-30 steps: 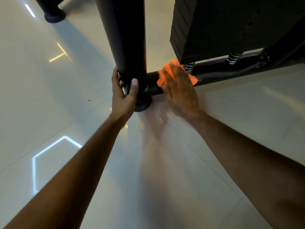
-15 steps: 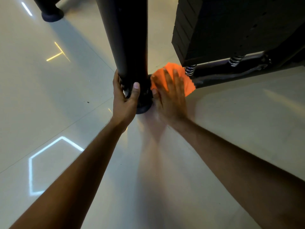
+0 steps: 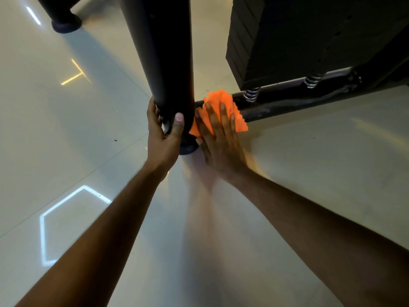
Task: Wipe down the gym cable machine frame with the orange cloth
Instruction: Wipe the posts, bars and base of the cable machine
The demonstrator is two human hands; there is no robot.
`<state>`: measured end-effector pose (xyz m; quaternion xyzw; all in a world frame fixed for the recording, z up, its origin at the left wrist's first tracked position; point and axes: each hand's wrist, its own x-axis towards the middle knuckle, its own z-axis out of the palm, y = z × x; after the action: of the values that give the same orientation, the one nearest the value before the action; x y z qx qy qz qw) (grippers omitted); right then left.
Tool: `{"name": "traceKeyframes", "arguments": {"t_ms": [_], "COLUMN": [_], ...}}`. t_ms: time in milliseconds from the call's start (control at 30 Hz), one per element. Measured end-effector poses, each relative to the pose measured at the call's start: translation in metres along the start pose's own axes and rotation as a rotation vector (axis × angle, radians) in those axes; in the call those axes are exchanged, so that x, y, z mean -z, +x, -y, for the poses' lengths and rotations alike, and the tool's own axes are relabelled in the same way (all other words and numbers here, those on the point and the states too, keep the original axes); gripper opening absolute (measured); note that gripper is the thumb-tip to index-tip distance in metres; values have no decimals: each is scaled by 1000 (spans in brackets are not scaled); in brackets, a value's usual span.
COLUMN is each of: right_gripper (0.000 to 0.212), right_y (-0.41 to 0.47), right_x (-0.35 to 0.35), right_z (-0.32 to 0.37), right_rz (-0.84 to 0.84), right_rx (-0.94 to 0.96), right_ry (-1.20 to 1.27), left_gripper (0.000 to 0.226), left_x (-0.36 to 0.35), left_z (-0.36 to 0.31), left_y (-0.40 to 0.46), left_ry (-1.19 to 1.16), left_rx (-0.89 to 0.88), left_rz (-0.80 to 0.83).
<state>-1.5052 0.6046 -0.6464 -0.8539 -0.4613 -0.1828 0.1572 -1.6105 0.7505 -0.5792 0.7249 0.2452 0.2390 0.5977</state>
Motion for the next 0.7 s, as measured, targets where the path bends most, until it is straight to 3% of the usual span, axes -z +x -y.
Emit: {"name": "traceKeyframes", "arguments": {"t_ms": [67, 133, 233, 367, 500, 600, 700], "right_gripper": [60, 57, 61, 64, 60, 66, 68], "right_y": [-8, -10, -3, -2, -9, -12, -11], "right_x": [4, 6, 1, -12, -15, -15, -16], "right_z": [-21, -34, -7, 33, -2, -11, 28], "right_rz": [-7, -18, -22, -9, -9, -20, 11], "right_rx": [78, 8, -188, -194, -89, -188, -251], "right_ry": [-36, -56, 19, -14, -104, -108, 8], "left_gripper": [73, 74, 74, 74, 74, 73, 72], "left_x": [0, 2, 2, -4, -5, -1, 1], "left_z": [0, 2, 5, 1, -2, 0, 5], "left_y": [1, 2, 3, 1, 1, 3, 4], "left_ry": [5, 14, 3, -7, -8, -12, -17], "left_rx": [2, -4, -3, 9, 2, 0, 2], "left_rz": [1, -5, -5, -18, -12, 5, 9]}}
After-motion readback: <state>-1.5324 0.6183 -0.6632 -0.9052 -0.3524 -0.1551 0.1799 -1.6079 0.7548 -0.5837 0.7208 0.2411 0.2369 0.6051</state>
